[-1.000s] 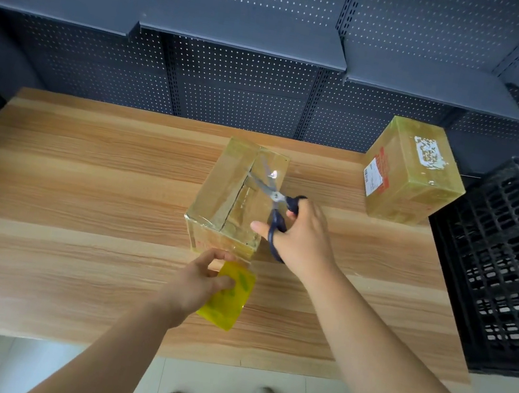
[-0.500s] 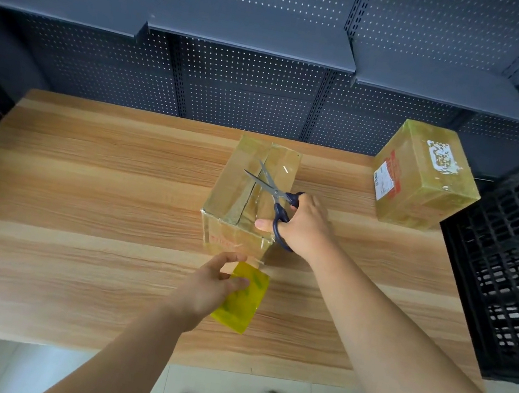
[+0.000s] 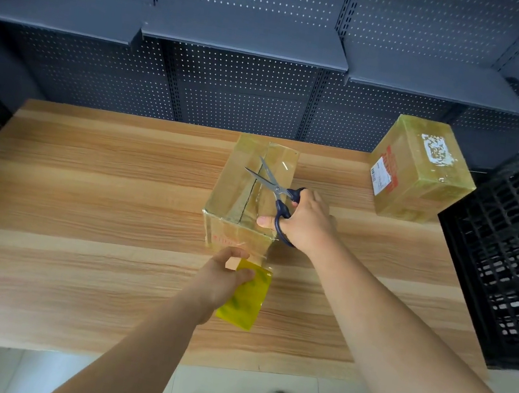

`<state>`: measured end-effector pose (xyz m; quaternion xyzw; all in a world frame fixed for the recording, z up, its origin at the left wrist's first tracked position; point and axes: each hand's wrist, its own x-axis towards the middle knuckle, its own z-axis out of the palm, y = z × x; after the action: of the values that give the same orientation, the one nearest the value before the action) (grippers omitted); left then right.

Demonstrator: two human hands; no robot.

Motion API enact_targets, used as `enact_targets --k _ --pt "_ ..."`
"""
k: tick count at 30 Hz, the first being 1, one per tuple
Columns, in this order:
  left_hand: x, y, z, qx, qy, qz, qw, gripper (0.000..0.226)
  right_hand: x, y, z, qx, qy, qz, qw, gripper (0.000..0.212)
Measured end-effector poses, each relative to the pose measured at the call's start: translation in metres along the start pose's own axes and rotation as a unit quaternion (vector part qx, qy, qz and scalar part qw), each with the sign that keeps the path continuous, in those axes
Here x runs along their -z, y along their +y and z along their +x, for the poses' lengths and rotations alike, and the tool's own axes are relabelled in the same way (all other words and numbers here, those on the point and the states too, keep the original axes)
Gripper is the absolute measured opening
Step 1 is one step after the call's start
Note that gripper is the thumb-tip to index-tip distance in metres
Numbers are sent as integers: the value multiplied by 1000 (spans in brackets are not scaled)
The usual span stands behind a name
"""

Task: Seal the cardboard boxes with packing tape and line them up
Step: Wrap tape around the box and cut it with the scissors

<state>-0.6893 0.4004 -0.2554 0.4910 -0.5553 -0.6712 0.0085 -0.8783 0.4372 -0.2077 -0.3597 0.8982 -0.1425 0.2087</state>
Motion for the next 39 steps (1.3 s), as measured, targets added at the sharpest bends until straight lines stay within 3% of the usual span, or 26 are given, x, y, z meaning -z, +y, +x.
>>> enact_targets --k 4,7,10,13,19,23,39 --pt "-1 1 -4 -8 -7 -11 1000 22 6 0 -10 7 22 10 1000 90" --pt "1 -2 -6 -16 -22 -28 999 25 25 17 -31 -10 34 123 992 80" --pt "2 -2 -6 -35 -42 -38 998 24 50 56 -63 -45 16 196 979 51" --pt "2 -1 -7 -41 -52 -35 997 24 62 94 -95 -82 -93 131 984 24" --pt "3 -7 -8 -34 -47 -31 998 23 32 109 -103 -95 -210 32 973 51" --pt "6 -9 -10 -31 -41 -19 998 22 29 97 -90 -78 -251 20 965 43" --pt "9 -10 -12 -28 -36 -11 999 25 21 62 -64 -44 -267 -2 963 45"
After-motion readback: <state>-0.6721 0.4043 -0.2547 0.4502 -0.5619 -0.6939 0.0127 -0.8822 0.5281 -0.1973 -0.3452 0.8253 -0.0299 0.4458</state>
